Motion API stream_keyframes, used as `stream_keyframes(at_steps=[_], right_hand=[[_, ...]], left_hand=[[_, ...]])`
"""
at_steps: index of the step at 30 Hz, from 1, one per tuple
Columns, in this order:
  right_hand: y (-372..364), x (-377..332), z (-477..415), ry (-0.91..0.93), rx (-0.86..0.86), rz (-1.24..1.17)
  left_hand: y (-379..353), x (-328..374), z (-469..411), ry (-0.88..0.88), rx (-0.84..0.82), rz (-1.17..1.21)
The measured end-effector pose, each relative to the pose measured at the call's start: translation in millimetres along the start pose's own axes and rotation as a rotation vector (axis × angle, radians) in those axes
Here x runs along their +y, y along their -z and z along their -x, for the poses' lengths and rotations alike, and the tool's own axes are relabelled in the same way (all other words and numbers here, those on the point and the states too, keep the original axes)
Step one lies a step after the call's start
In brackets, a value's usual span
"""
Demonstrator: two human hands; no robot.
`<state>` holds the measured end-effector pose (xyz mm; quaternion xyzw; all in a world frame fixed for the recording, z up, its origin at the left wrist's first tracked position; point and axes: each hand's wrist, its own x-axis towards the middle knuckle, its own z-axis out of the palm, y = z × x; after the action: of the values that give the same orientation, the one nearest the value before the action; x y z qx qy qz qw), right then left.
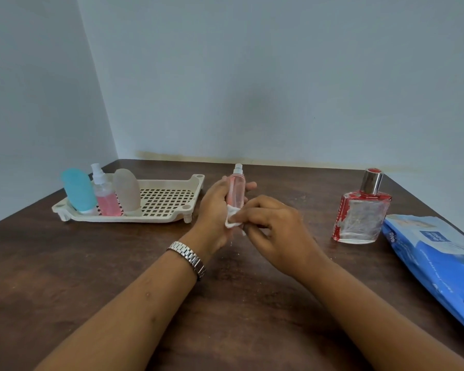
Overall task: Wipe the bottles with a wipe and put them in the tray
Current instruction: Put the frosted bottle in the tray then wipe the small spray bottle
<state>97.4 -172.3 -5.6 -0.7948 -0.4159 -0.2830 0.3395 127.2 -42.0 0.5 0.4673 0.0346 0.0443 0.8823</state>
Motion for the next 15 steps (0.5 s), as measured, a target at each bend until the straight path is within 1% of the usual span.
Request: stream_keyframes(at_steps=[2,4,6,11,13,15], right_hand=[[1.9,1.1,-0.4,-0.006,-0.006,-0.053],[3.5,4.9,-1.2,-0.035,0.018,-0.085],[5.2,9.8,-1.8,-0.102,0.056,-0.087],[12.5,20.9,-2.1,-0.271,0.233,-0.064],[12.8,21.2,-2.5,-0.290,0.258,-0.054],[9.7,17.8,-2.2,-0.272,0.226,-0.041]], left_hand=[[0.8,0.3,-0.5,0.029,-0.001,0.011],[-1.1,-1.4,2.5,0.064,-0.048,-0.003],[-3.4,-7.2,4.1,0.041,-0.090,-0.065],[-7.8,-22.7,8.8,-0.004,-0.234,-0.214],[-7.5,-24.2,7.9,-0.027,-0.242,-0.270],[-6.0,-22.7,6.3,-0.049,-0.219,-0.273]])
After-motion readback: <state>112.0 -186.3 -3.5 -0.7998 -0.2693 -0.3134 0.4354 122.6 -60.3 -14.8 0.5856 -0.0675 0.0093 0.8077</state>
